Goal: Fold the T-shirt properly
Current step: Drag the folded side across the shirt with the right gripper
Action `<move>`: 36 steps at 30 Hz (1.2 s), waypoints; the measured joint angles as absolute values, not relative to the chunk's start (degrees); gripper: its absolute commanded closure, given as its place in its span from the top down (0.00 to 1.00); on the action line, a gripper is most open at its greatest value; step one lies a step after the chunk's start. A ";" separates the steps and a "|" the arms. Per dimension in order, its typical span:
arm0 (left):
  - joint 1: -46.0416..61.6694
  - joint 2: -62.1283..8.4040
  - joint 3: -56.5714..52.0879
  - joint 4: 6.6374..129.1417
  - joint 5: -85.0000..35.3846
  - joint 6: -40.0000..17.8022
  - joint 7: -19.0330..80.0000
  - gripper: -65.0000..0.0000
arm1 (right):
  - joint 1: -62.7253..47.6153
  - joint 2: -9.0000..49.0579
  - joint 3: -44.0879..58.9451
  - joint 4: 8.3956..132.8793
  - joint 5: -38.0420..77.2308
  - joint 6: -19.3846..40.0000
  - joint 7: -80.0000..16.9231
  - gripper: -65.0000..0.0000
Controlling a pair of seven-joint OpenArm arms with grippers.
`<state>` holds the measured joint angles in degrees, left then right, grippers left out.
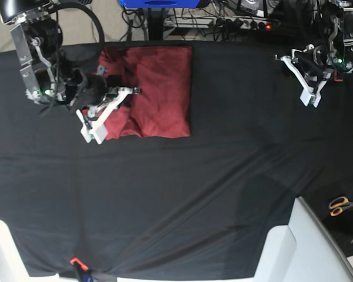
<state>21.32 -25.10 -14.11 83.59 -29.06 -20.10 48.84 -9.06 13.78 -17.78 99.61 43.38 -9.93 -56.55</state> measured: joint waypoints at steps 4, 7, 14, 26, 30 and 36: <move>22.06 -25.28 -13.85 86.83 -29.56 -20.12 48.21 0.00 | -8.14 13.39 -19.57 98.52 43.92 -11.94 -53.45 0.01; 22.76 -25.30 -13.78 86.94 -29.50 -20.12 48.16 0.00 | -7.70 13.41 -19.62 96.23 43.42 -14.15 -53.25 0.01; 23.51 -25.41 -14.11 86.65 -25.80 -20.14 48.25 0.00 | -7.55 10.31 -19.90 95.90 43.68 -15.49 -53.12 0.01; 24.99 -25.10 -14.20 86.43 -21.41 -20.56 48.36 0.00 | -6.31 10.96 -24.71 91.57 43.44 -18.50 -50.02 0.01; 25.93 -25.19 -14.17 86.43 -21.34 -20.56 48.42 0.00 | -6.24 10.55 -24.71 91.57 43.48 -18.48 -49.63 0.01; 25.76 -25.56 -14.17 85.10 -21.17 -20.53 48.23 0.00 | -5.30 10.57 -24.71 91.50 43.59 -18.50 -47.90 0.01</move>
